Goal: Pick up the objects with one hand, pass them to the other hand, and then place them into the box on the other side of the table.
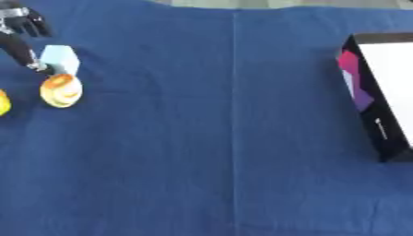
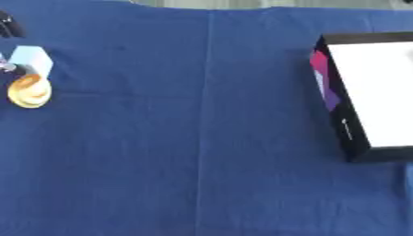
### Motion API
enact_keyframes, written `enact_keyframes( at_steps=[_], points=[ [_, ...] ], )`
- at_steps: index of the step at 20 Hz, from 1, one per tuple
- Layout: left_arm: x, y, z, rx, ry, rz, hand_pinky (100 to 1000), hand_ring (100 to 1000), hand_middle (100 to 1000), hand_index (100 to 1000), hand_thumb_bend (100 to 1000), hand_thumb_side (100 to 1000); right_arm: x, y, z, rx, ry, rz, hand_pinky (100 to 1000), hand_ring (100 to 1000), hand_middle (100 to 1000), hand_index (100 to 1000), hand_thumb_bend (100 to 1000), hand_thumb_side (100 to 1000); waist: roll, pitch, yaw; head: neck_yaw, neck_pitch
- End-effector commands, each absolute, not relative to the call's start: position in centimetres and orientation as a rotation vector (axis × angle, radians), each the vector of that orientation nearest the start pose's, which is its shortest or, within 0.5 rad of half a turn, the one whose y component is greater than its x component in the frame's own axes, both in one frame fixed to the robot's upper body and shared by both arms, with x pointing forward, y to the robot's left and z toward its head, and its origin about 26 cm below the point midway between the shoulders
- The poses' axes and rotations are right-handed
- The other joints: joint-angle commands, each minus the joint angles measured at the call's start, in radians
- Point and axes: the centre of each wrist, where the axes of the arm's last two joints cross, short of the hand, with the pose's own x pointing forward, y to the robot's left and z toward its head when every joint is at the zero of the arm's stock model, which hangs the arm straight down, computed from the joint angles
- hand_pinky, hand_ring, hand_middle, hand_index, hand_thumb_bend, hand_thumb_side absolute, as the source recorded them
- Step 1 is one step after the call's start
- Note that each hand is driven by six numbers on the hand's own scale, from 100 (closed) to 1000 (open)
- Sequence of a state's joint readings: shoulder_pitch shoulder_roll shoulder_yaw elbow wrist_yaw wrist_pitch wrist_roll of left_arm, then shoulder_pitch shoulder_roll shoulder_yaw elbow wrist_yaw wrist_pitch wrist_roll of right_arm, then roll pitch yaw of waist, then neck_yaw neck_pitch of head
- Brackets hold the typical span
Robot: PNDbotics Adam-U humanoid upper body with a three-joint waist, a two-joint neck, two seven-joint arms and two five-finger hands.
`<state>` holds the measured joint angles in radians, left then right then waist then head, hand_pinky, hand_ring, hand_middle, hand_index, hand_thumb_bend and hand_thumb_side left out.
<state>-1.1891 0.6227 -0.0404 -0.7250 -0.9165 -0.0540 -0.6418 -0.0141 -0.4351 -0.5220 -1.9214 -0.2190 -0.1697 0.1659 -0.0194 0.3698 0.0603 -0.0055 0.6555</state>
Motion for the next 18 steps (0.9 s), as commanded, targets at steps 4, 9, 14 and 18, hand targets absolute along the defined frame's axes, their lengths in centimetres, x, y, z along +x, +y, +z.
enact_keyframes(
  at_steps=[4, 9, 14, 18],
  points=[
    [48.58, 35.68, 31.99, 0.936, -1.113, -1.282, 849, 775, 701, 713, 582, 100, 23.3, -43.36, 17.67, -0.518, -2.183, 0.196, 905, 1000, 1000, 1000, 100, 494, 0.012, 0.001, -0.005, 0.008, -0.012],
    [48.64, 35.58, 31.86, 0.926, -1.095, -1.28, 821, 733, 625, 674, 544, 100, 23.27, -43.36, 17.54, -0.521, -2.181, 0.199, 905, 1000, 1000, 1000, 100, 492, 0.011, 0.001, -0.006, 0.013, -0.01],
    [48.69, 35.44, 31.81, 0.926, -1.093, -1.28, 787, 669, 544, 635, 508, 100, 23.17, -43.42, 17.45, -0.524, -2.178, 0.2, 905, 1000, 1000, 1000, 100, 490, 0.01, -0.004, -0.005, 0.018, -0.004],
    [48.67, 35.35, 32.0, 0.939, -1.102, -1.285, 768, 637, 497, 609, 488, 100, 23.17, -43.45, 17.33, -0.52, -2.171, 0.205, 905, 1000, 1000, 1000, 100, 491, 0.011, -0.01, -0.003, 0.02, -0.001]
  ],
)
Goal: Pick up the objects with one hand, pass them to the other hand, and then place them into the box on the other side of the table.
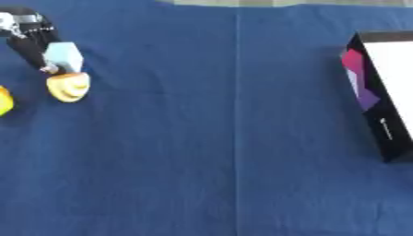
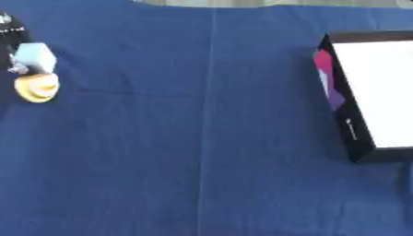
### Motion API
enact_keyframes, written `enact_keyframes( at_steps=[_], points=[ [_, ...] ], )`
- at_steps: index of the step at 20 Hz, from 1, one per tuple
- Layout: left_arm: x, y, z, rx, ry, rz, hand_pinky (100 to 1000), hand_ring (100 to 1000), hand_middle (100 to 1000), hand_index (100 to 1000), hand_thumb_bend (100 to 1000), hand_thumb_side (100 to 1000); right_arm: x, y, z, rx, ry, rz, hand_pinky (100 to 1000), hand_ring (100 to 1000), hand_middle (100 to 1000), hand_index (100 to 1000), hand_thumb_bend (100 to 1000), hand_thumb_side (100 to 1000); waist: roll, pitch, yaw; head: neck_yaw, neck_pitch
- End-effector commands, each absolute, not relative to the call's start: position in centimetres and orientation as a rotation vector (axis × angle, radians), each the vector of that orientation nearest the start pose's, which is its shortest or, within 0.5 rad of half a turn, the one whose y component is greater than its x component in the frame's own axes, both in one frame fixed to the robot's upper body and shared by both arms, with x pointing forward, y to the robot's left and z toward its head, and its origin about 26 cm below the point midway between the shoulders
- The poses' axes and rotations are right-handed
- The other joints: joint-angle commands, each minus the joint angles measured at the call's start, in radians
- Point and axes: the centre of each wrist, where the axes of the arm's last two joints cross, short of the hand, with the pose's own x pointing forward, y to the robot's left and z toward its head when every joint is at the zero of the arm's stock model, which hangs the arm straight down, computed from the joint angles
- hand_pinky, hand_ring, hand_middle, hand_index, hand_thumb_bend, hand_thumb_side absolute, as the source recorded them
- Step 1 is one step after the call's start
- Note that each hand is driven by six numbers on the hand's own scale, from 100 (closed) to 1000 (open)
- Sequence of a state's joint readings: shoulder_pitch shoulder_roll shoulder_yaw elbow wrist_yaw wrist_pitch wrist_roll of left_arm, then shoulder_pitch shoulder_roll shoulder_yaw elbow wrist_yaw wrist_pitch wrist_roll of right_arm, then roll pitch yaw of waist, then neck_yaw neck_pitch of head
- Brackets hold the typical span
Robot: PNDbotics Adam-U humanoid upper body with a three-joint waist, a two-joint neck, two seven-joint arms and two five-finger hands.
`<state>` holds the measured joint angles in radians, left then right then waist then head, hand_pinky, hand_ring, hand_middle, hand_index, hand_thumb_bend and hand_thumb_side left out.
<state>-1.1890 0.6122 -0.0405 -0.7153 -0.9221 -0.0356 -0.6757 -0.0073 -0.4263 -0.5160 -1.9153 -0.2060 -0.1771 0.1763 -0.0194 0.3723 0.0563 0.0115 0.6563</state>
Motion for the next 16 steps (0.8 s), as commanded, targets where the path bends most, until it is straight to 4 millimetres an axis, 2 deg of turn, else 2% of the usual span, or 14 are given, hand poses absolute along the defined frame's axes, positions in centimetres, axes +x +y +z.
enact_keyframes(
  at_steps=[1, 14, 16],
  points=[
    [48.7, 35.4, 32.1, 0.944, -1.105, -1.285, 765, 630, 492, 601, 485, 100, 23.2, -43.5, 17.3, -0.519, -2.168, 0.206, 905, 1000, 1000, 1000, 100, 490, 0.012, -0.014, 0.001, 0.003, -0.001],
    [48.4, 35.2, 33.2, 1.032, -1.161, -1.267, 742, 600, 464, 567, 482, 100, 22.9, -43.7, 17.4, -0.516, -2.165, 0.207, 906, 1000, 1000, 1000, 100, 485, 0.012, -0.037, 0.008, 0.0, 0.017],
    [48.2, 34.9, 33.9, 1.04, -1.206, -1.257, 739, 579, 450, 557, 446, 100, 22.9, -43.7, 17.4, -0.516, -2.166, 0.206, 906, 1000, 1000, 1000, 100, 482, 0.01, -0.042, 0.011, -0.001, 0.02]
  ],
)
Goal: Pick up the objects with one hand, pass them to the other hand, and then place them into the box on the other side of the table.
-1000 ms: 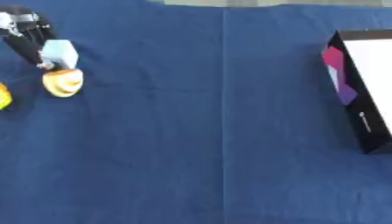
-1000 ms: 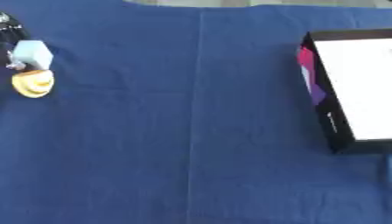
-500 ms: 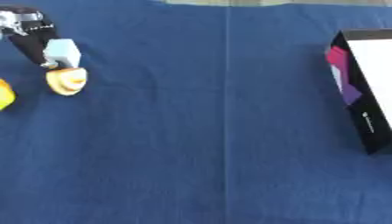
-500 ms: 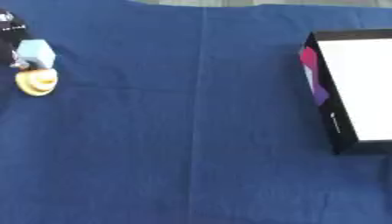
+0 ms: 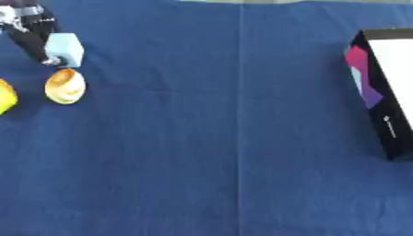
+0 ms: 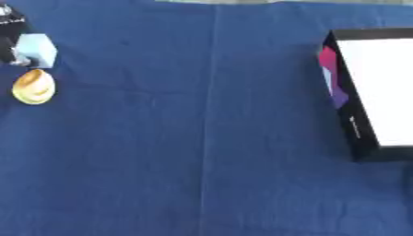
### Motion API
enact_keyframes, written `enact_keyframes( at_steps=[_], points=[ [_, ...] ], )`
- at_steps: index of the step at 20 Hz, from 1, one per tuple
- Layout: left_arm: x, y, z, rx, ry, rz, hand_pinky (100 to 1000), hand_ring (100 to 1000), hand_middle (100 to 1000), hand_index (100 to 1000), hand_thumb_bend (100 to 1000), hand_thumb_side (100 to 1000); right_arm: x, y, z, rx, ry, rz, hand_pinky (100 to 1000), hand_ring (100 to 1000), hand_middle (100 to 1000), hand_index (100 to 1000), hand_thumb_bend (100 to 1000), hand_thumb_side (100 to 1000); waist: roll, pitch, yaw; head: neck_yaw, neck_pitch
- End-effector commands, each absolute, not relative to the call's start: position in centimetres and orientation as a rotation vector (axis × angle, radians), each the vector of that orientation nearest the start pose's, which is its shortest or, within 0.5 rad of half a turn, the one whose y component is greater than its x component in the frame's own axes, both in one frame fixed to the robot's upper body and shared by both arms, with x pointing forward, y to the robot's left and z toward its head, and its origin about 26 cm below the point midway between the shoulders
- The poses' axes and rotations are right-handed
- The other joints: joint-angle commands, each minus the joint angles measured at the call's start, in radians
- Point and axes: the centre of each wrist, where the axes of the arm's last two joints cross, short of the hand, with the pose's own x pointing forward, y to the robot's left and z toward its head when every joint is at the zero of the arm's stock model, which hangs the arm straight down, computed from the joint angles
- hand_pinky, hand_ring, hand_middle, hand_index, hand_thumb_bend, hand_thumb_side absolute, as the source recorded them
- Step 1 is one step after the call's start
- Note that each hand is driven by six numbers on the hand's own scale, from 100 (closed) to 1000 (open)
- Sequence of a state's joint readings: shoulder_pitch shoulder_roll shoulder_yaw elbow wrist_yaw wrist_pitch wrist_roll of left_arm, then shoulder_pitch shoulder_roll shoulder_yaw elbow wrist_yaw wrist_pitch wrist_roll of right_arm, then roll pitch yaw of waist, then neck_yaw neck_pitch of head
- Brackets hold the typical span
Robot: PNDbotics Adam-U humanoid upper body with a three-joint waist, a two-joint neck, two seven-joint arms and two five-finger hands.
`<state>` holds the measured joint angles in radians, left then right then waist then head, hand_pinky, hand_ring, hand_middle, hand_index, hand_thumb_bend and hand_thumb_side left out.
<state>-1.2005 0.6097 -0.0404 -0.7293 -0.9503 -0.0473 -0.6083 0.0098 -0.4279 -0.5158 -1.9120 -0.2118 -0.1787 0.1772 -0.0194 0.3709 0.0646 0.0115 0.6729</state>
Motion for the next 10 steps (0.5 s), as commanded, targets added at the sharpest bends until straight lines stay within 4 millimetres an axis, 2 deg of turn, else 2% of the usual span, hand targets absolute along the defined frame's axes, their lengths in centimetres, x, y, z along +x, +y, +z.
enact_keyframes(
  at_steps=[1, 6, 10],
  points=[
    [48.1, 34.8, 34.2, 1.044, -1.24, -1.246, 739, 572, 445, 556, 438, 100, 22.8, -43.8, 17.4, -0.516, -2.167, 0.206, 906, 1000, 1000, 1000, 100, 480, 0.01, -0.043, 0.004, -0.003, 0.005],
    [47.3, 34.6, 35.5, 1.043, -1.389, -1.205, 736, 548, 427, 553, 386, 100, 22.8, -43.9, 17.9, -0.515, -2.183, 0.206, 906, 1000, 1000, 1000, 100, 473, 0.007, -0.052, 0.011, -0.012, 0.011],
    [46.7, 34.4, 35.9, 1.024, -1.494, -1.174, 735, 531, 415, 552, 347, 100, 23.0, -43.6, 19.3, -0.496, -2.234, 0.223, 905, 1000, 1000, 1000, 100, 470, 0.003, -0.062, 0.015, -0.028, 0.019]
  ],
)
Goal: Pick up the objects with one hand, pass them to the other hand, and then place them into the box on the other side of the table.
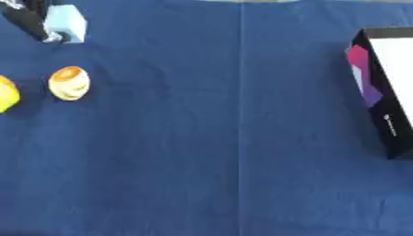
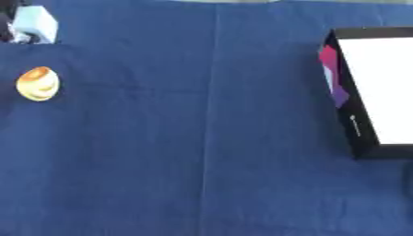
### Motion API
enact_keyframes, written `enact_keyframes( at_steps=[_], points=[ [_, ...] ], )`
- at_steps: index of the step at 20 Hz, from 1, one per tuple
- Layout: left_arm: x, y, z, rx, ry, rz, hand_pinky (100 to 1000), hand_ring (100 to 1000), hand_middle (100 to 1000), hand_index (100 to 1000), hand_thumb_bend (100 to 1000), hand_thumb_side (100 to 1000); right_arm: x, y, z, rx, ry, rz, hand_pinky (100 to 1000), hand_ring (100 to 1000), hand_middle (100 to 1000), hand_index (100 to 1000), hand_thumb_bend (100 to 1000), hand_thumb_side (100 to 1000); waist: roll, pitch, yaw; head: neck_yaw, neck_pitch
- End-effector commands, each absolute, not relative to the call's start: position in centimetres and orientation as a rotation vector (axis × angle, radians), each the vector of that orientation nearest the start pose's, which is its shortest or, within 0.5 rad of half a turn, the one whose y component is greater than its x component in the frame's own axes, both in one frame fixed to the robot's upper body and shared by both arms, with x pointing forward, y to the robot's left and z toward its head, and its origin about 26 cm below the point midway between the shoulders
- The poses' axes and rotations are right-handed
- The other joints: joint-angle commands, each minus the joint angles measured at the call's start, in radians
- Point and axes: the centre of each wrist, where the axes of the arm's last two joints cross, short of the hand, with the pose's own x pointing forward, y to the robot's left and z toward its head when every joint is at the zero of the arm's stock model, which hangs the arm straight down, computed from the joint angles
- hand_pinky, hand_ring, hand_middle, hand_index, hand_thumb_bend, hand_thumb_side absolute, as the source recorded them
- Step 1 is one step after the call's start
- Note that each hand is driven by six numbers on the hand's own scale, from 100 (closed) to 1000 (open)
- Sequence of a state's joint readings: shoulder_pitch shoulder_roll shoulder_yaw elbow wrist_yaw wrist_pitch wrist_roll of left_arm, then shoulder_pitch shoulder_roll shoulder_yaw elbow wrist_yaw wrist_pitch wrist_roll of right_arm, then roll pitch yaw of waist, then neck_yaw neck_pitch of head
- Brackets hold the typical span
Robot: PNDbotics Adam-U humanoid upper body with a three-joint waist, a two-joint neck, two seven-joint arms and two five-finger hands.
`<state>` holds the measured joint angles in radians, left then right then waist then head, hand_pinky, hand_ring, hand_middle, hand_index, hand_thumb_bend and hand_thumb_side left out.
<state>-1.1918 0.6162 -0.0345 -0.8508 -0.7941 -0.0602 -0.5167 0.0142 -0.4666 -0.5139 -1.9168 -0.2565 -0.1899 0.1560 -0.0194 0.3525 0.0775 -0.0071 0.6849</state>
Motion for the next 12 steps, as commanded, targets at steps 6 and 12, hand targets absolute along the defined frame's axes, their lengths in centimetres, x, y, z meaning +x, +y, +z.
enact_keyframes(
  at_steps=[6, 12],
  points=[
    [46.5, 33.4, 34.7, 0.967, -1.584, -1.173, 732, 522, 410, 553, 327, 100, 24.4, -42.3, 23.6, -0.382, -2.37, 0.328, 896, 1000, 1000, 1000, 100, 470, -0.003, -0.065, 0.009, -0.027, 0.015],
    [46.5, 31.6, 33.1, 0.914, -1.665, -1.174, 731, 508, 401, 553, 287, 100, 26.3, -41.2, 27.4, -0.259, -2.466, 0.463, 892, 1000, 1000, 1000, 100, 470, -0.01, -0.09, 0.017, -0.054, 0.026]
  ],
)
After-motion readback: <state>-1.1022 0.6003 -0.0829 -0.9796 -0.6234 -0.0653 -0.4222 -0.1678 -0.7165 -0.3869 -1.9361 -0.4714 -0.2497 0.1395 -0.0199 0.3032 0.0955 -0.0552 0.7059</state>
